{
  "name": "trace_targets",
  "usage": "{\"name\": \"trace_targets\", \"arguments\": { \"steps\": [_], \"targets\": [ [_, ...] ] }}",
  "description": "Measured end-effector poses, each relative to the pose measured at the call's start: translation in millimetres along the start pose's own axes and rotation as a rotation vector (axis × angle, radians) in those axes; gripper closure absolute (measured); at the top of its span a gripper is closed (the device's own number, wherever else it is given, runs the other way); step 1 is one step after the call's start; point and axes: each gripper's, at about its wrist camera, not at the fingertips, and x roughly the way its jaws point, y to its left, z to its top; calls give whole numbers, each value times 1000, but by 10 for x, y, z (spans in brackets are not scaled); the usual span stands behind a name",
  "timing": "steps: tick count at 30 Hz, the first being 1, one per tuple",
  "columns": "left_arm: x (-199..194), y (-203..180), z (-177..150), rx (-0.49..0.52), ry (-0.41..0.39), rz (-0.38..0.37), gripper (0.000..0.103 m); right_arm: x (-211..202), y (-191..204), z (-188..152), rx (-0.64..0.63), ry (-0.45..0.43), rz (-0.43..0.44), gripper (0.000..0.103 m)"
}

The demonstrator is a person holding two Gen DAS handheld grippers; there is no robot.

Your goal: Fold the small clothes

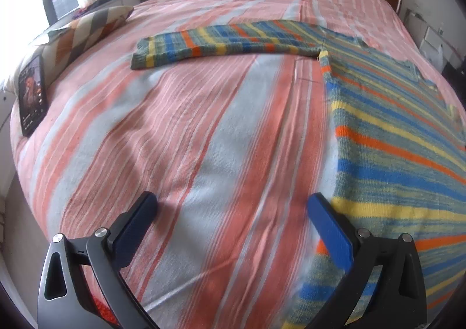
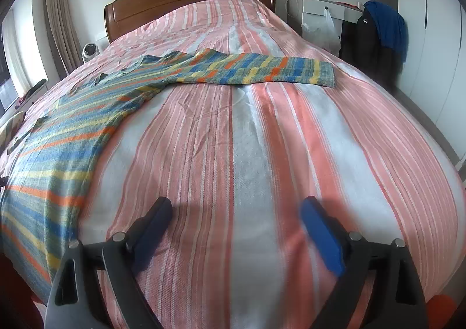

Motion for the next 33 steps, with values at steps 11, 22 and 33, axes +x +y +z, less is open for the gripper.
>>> {"name": "trace_targets", "arguments": {
  "steps": [11, 22, 33],
  "targets": [
    [26, -6, -20, -7, -20, -5, 0, 4, 34, -19, -28, -6, -8, 9],
    [21, 8, -27, -1, -29, -18, 0, -152, -502, 621, 195, 31, 219, 10],
    [19, -3, -40, -13, -43, -5, 0, 811, -1811, 1360, 665, 159, 357, 36]
  ]
}}
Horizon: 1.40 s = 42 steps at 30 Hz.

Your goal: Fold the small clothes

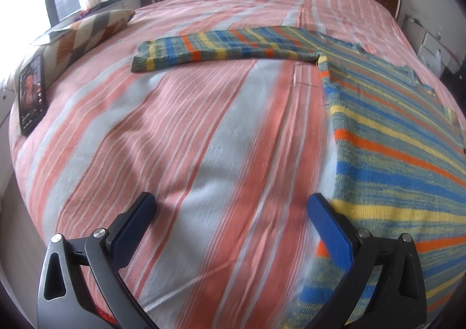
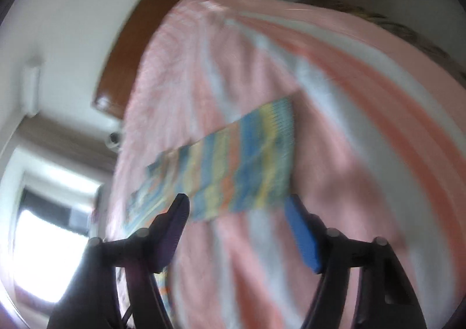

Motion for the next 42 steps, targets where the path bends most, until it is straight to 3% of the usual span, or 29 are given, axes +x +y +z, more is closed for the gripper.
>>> {"name": "trace_targets", "arguments": {
  "steps": [3, 8, 10, 11, 12, 13, 17, 19, 22, 25, 31, 32, 33, 34, 38, 42],
  "targets": [
    [3, -1, -1, 0, -3, 1, 0, 158, -153, 91, 67, -3, 16, 47],
    [2, 1, 5, -6, -8, 10, 0, 392, -252, 169, 138, -17, 102, 58],
    [-3, 1, 2, -8, -10, 11, 0, 435, -315, 220, 152, -17, 99, 75],
    [-3, 3, 3, -8, -9, 11, 0, 473, -370, 220, 172, -14, 84, 97],
    [-3, 5, 5, -9, -9, 11, 0, 505, -418, 217, 190, -5, 70, 103],
    [-2, 3, 3, -8, -9, 10, 0, 491, -405, 219, 190, -12, 68, 103],
    [-2, 3, 1, -8, -8, 10, 0, 304, 119, 298, 1, -49, -38, 101],
    [-2, 3, 0, -9, -8, 10, 0, 212, 697, 305, -156, -60, -48, 101],
    [-7, 4, 4, -11, -7, 7, 0, 159, 1586, 204, -341, -65, -4, 101],
    [-6, 10, 14, -10, -5, 1, 0, 306, 2526, -25, -473, -20, 106, 101],
    [-4, 8, 11, -5, -7, -7, 0, 1096, 3608, -703, -592, 137, 219, 96],
    [-3, 7, 13, -5, -7, -7, 0, 1266, 3670, -788, -587, 199, 233, 77],
    [-4, 10, 11, -6, -7, -6, 0, 1466, 3708, -906, -568, 268, 240, 45],
    [-3, 11, 12, -6, -7, -7, 0, 1613, 3707, -1018, -533, 309, 260, 35],
    [0, 13, 13, -5, -7, -7, 0, 1696, 3524, -1262, -457, 358, 334, 35],
    [1, 14, 12, -2, -7, -5, 0, 1485, 3240, -1289, -529, 305, 228, 34]
  ]
}}
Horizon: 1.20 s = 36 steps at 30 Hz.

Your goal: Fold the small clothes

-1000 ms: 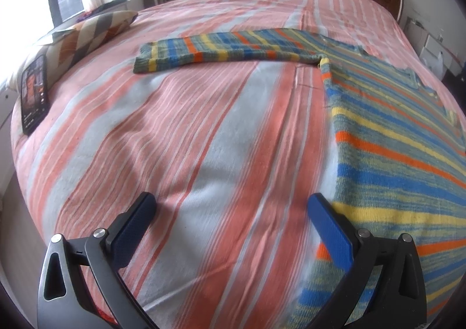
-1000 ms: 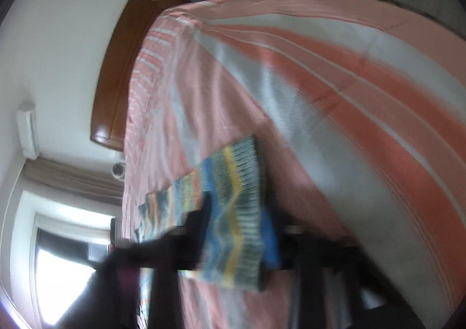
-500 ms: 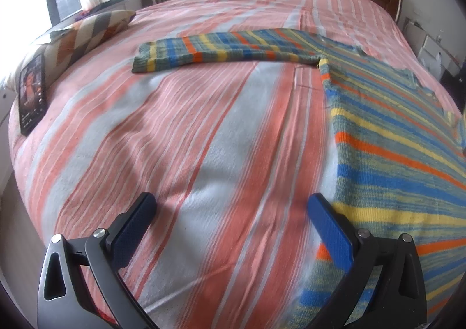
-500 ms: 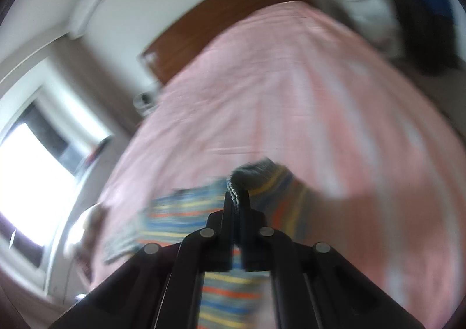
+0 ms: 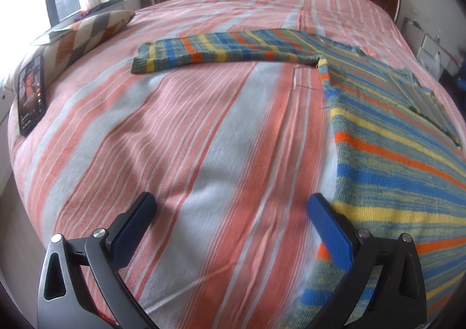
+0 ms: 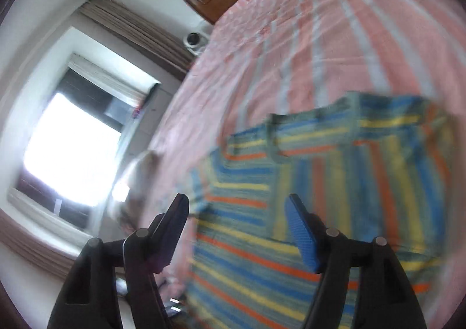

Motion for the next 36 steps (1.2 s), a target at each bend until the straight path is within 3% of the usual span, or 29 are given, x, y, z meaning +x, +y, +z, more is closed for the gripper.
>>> {"name": "trace_targets", "arguments": {
  "steps": [7, 10, 15, 17, 21, 30, 36],
  "targets": [
    [-1, -19, -7, 0, -6, 13, 0, -533, -711, -647, -188, -19, -378, 32],
    [-7, -32, -22, -1, -11, 19, 0, -717, -1020, -914, -179, -38, -469, 32],
    [-12, -51, -41, -1, -17, 30, 0, -1214, -1360, -1297, -163, -162, -584, 5],
    [-12, -56, -45, -3, -19, 34, 0, -1369, -1444, -1363, -158, -201, -611, 0],
    [-12, -61, -47, -7, -22, 39, 0, -1484, -1599, -1493, -155, -219, -670, 1],
    [-14, -61, -47, -9, -15, 34, 0, -1383, -1849, -1603, -128, -208, -668, 0],
    [-166, -35, -37, -22, 56, -101, 1, -1368, -1858, -1623, -137, -214, -678, 0]
  ]
}}
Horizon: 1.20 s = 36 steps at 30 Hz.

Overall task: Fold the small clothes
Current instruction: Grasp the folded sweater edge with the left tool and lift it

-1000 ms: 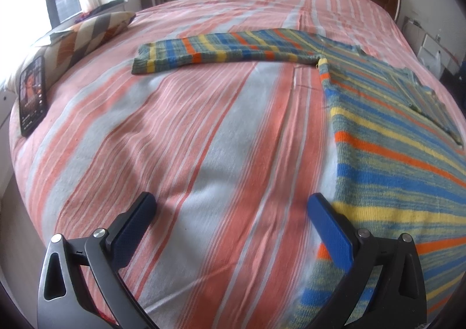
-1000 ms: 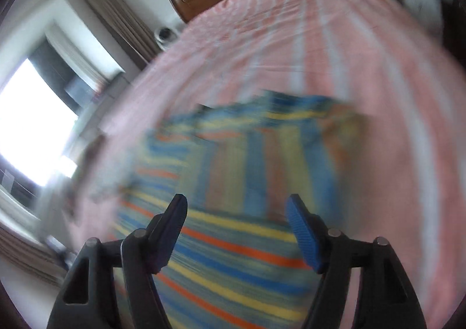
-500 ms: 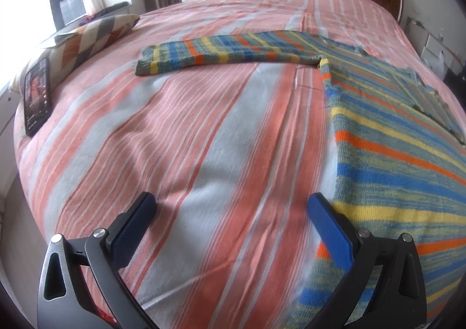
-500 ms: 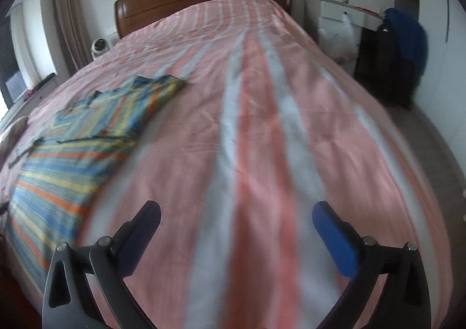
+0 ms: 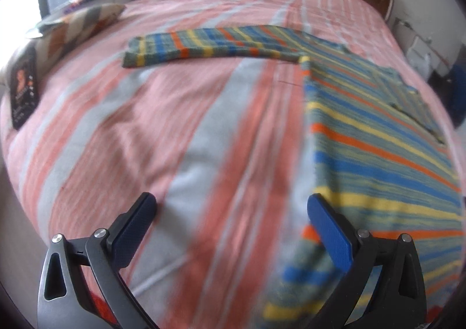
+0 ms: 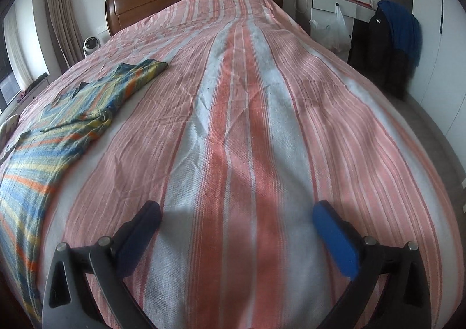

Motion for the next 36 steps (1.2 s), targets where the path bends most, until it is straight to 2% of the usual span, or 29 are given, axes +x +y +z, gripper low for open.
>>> {"name": "trace_targets", "arguments": {
  "steps": [4, 8, 14, 18, 22, 24, 25, 27, 29, 32, 35, 36],
  "targets": [
    [-111, -41, 49, -5, 75, -121, 1, 10, -2, -5, -2, -2, 0, 0],
    [-260, -68, 264, -4, 110, -185, 1, 23, 4, -13, 0, -2, 2, 0],
    [-372, -88, 660, 53, 122, -206, 1, 28, 2, -13, 1, -2, 3, 0],
    [-305, 33, 1082, 98, 116, -208, 1, 31, 14, -15, 0, -1, 0, 0],
    [7, 532, 1615, -22, 120, -211, 1, 36, 31, -26, -3, 0, -9, 0],
    [190, 791, 1791, -90, 117, -185, 1, 36, 32, -27, -3, -2, -9, 0],
    [311, 920, 1854, -118, 121, -145, 1, 37, 32, -28, -2, -3, -9, 0],
    [575, 1125, 1898, -170, 152, -64, 2, 46, 33, -26, -3, -4, -11, 0],
    [795, 1273, 1885, -235, 188, -32, 3, 45, 31, -27, -3, -3, -9, 0],
    [1008, 1403, 1859, -300, 209, -14, 14, 45, 33, -28, -3, -3, -11, 0],
    [1094, 1431, 1858, -328, 186, 7, 18, 56, 40, -31, -6, -3, -17, 0],
    [1107, 1404, 1859, -316, 175, 20, 29, 61, 40, -32, -7, -4, -18, 0]
  ]
}}
